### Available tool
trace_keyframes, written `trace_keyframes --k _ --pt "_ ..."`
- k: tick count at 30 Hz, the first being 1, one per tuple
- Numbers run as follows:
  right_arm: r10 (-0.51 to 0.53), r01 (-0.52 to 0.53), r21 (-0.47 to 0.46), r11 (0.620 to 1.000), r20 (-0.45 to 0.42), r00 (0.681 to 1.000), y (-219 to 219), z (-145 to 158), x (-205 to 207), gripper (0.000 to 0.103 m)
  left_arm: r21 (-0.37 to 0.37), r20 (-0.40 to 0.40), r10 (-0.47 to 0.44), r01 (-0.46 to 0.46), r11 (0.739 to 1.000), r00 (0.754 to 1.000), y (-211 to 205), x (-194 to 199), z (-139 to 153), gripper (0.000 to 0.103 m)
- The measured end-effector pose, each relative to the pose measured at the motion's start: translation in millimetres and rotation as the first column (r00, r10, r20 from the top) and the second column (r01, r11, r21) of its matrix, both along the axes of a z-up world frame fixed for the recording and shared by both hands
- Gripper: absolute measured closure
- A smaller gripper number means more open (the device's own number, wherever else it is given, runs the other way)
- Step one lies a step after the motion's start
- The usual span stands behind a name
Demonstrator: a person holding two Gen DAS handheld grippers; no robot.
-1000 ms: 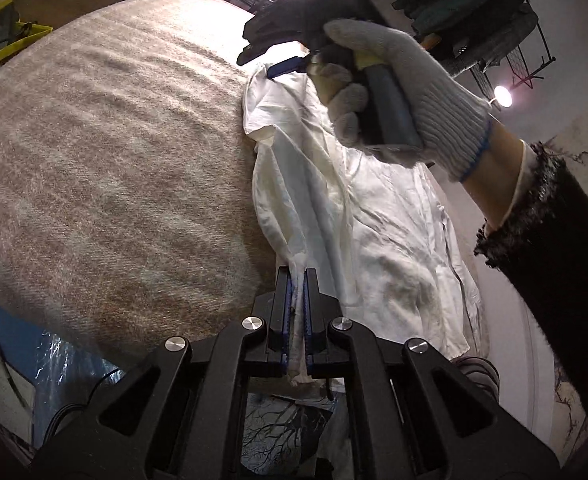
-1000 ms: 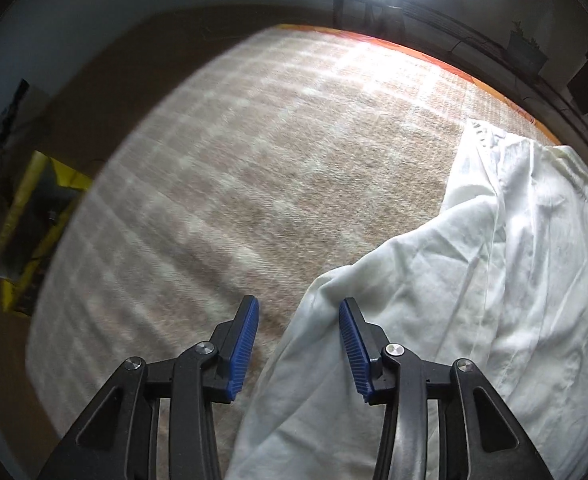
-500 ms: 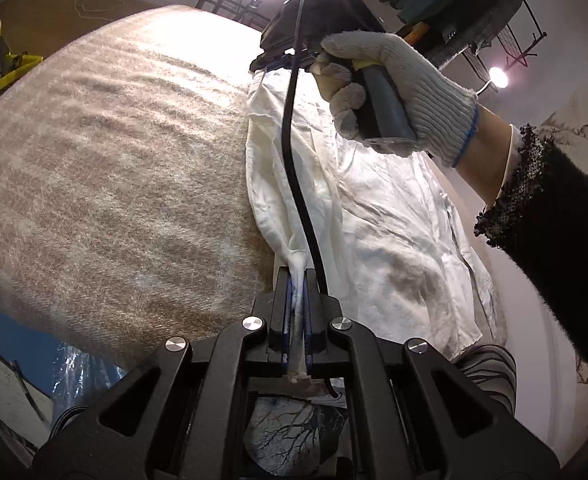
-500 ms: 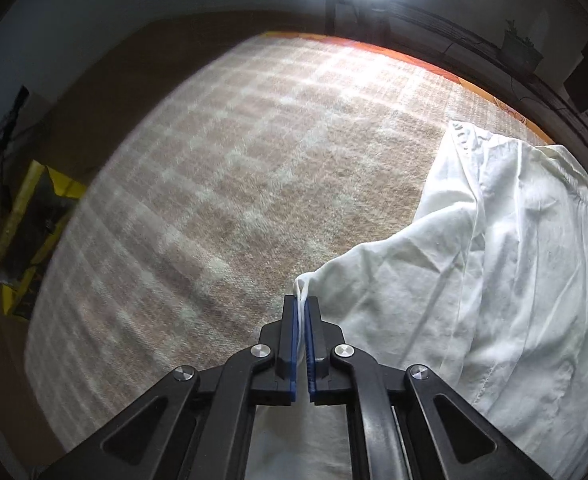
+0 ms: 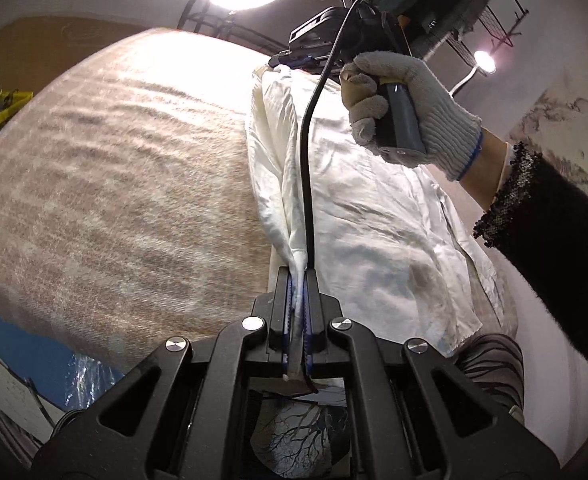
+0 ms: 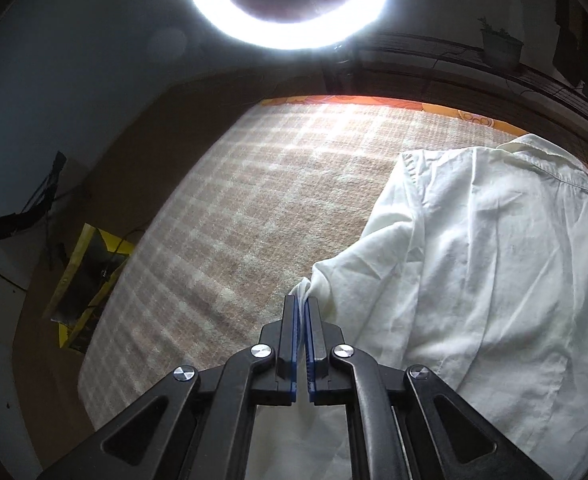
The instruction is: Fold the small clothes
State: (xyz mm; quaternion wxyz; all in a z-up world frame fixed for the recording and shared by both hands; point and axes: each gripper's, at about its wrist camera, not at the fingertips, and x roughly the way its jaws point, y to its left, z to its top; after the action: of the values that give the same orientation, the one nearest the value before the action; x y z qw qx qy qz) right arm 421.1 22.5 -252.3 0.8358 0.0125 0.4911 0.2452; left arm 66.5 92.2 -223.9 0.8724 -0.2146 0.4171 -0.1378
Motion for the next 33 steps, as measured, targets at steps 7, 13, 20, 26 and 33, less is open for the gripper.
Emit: trace_keyframes --k 7,13,20,26,33 --pt "-0.038 0.036 0.073 0.997 0.028 0.999 -45 16 -5 0.103 0.063 0.032 -0.061 0.059 0.996 0.998 -32 -2 15 0.101" --pt "-0.076 0.071 0.097 0.993 0.045 0.996 -90 22 -13 0.103 0.103 0.032 -0.124 0.121 0.987 0.992 -62 0 20 0.101" --pt "-0.139 0.136 0.103 0.985 0.026 0.99 -148 5 -17 0.103 0.172 -0.024 -0.213 0.214 0.962 0.977 -113 12 10 0.101" --pt "-0.193 0.194 0.117 0.974 -0.026 0.981 -183 -27 -11 0.103 0.216 -0.066 -0.252 0.261 0.941 0.965 -145 18 -7 0.101" --pt "-0.2 0.203 0.12 0.972 -0.041 0.979 -193 -47 -8 0.103 0.231 -0.1 -0.247 0.264 0.936 0.964 -160 24 -22 0.1"
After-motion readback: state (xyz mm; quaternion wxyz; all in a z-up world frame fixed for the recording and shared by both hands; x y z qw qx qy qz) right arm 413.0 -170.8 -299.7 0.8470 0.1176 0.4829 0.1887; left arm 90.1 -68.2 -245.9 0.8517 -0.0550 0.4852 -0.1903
